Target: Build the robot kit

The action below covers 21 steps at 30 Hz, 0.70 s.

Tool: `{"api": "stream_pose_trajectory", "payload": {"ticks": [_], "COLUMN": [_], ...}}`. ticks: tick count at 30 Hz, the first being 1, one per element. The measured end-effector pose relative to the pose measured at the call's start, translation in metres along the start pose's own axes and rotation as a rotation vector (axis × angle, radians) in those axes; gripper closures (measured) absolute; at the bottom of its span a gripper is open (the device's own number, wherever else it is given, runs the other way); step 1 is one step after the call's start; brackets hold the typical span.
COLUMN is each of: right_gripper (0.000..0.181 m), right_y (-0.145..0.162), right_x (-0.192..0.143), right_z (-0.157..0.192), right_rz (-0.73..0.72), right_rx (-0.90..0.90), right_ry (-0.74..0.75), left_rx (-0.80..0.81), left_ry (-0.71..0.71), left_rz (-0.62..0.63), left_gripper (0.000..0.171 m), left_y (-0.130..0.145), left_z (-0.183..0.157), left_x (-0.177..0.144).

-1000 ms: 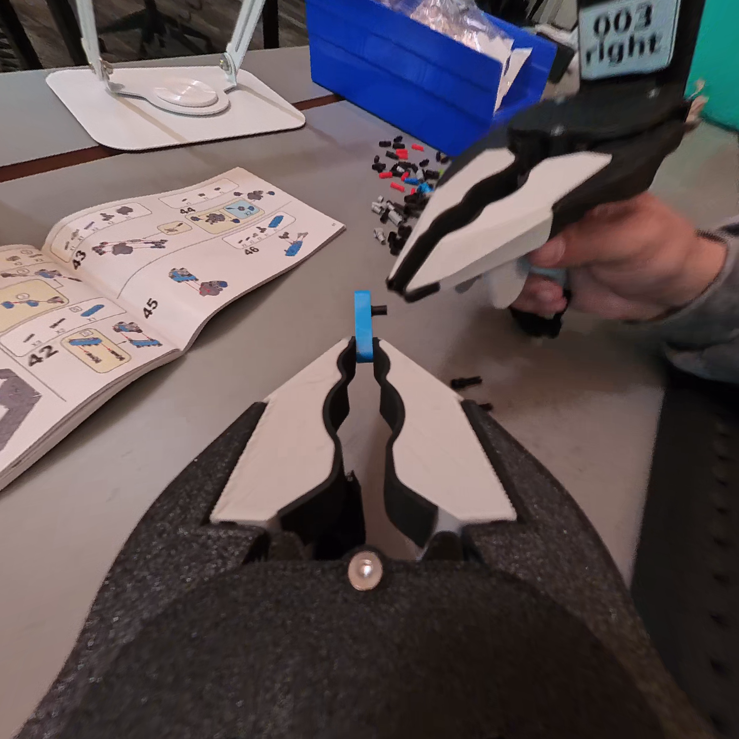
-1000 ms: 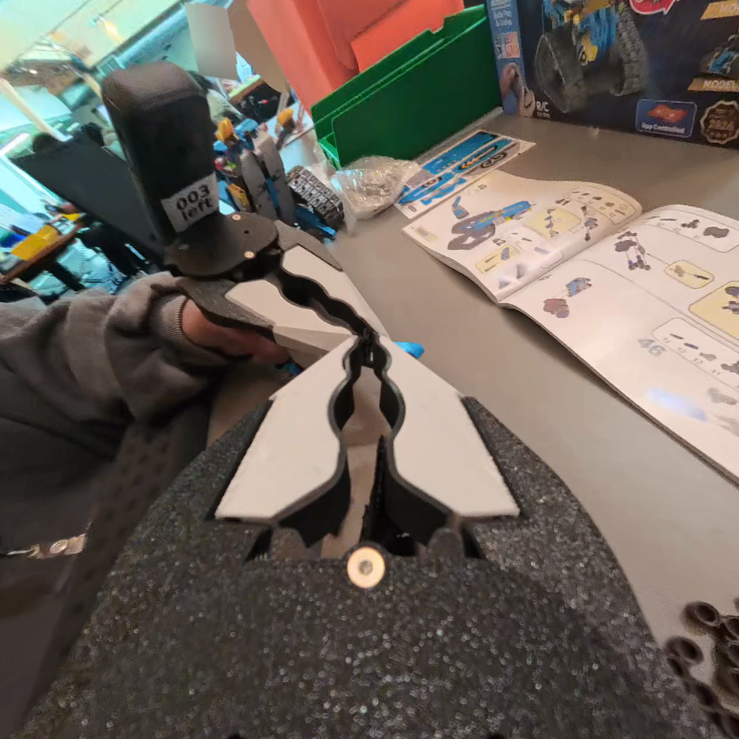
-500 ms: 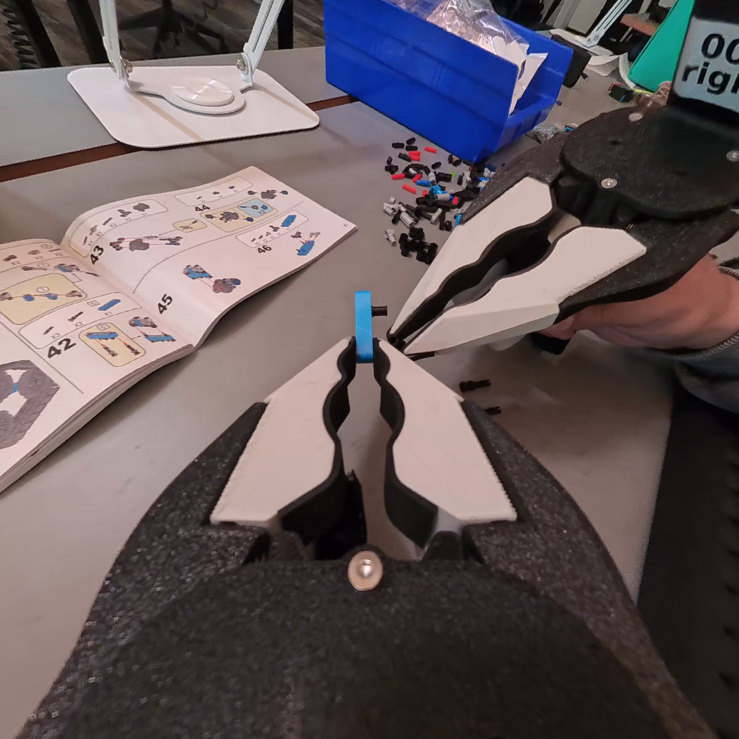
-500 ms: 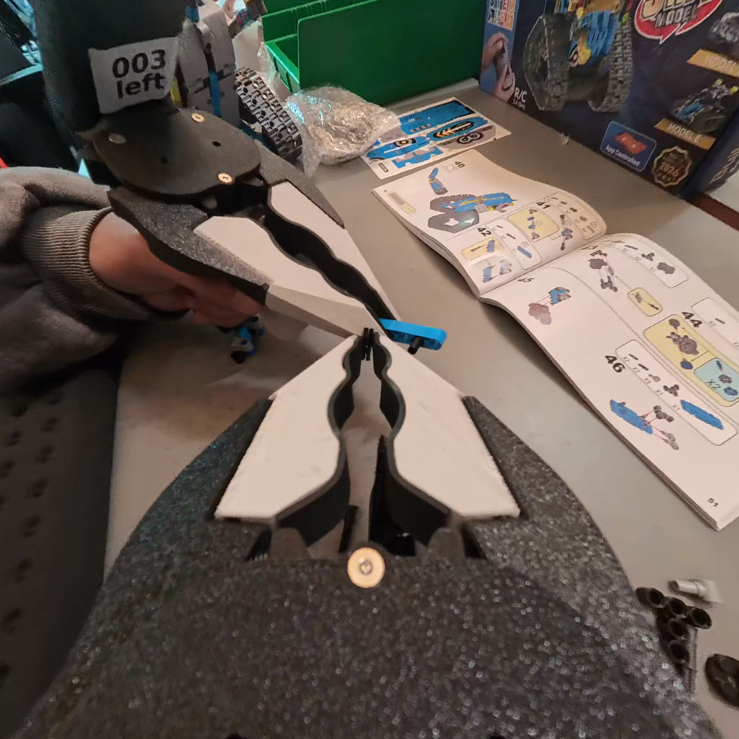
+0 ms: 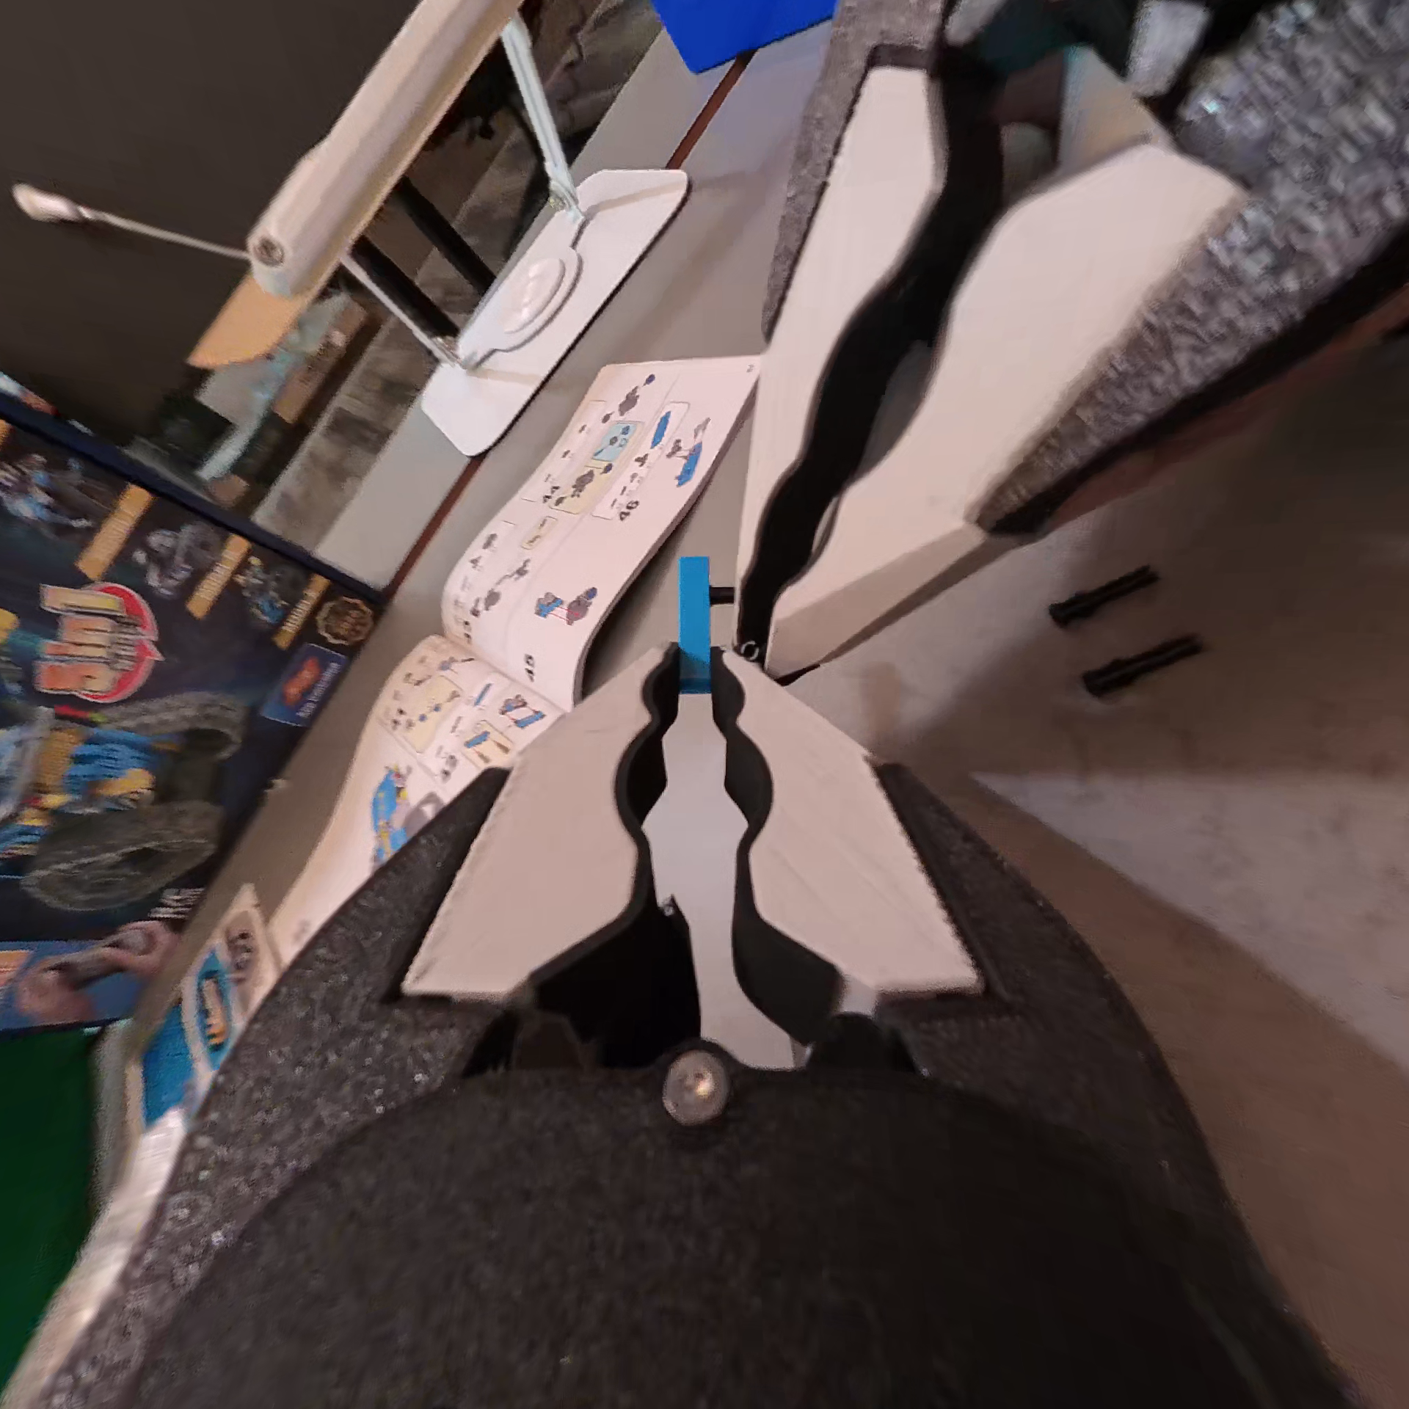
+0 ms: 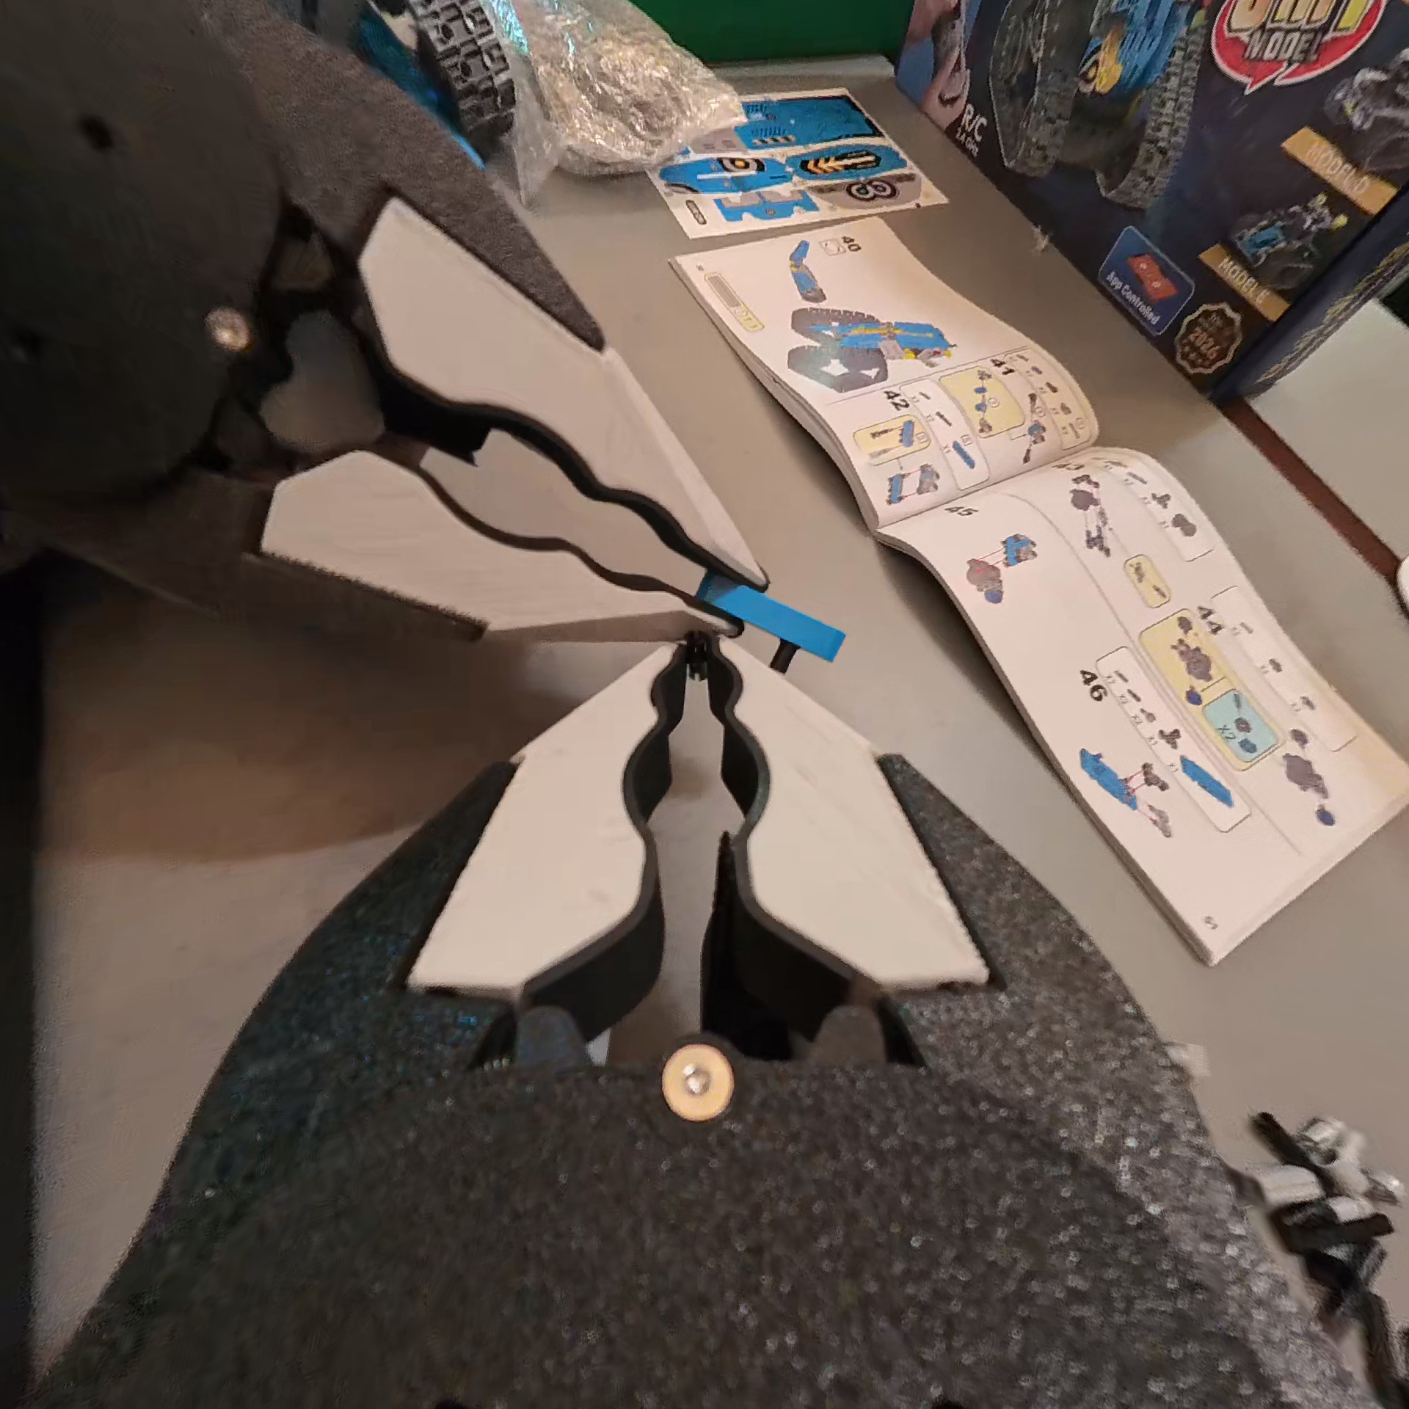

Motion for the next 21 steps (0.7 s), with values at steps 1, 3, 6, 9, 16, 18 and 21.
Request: {"api": "stream_pose_trajectory", "payload": {"ticks": [1,3,6,9,16,18,21], "right_gripper": [0.177,0.177,0.177,0.177,0.177,0.177,0.177], "right_y": [0.0,-0.001,-0.016,-0.031,-0.052,-0.049,-0.049], "right_x": [0.0,-0.002,-0.015,-0.027,-0.045,-0.04,-0.039], "right_z": [-0.001,-0.002,-0.009,-0.014,-0.025,-0.023,-0.023], "right_rz": [-0.01,-0.047,-0.188,-0.298,-0.517,-0.501,-0.503], "right_rx": [0.042,0.162,0.196,0.065,0.183,0.209,0.241], "right_ry": [-0.017,-0.072,-0.1,-0.046,-0.037,-0.062,-0.084], "left_rx": [0.04,0.027,-0.372,-0.74,-1.054,-1.051,-1.081], "left_ry": [-0.012,-0.025,0.092,0.294,0.445,0.447,0.442], "left_rz": [-0.003,-0.025,-0.096,-0.228,-0.388,-0.394,-0.398], "left_gripper": [0.166,0.165,0.165,0.165,0.165,0.165,0.165], "left_y": [-0.001,-0.006,-0.012,-0.022,-0.041,-0.041,-0.04], "left_z": [0.0,0.003,0.008,0.006,0.013,0.014,0.017], "left_x": [-0.001,-0.002,-0.003,-0.008,-0.018,-0.018,-0.018]}}
Point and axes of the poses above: each gripper's, where its closed fingertips meet, x out along the fingers, y out of its underside, z = x × y across the jaws, the point moved 3 cm from there along -x, back along the fingers, and after that the axes turned 10 degrees about -z, right-handed, at the moved point
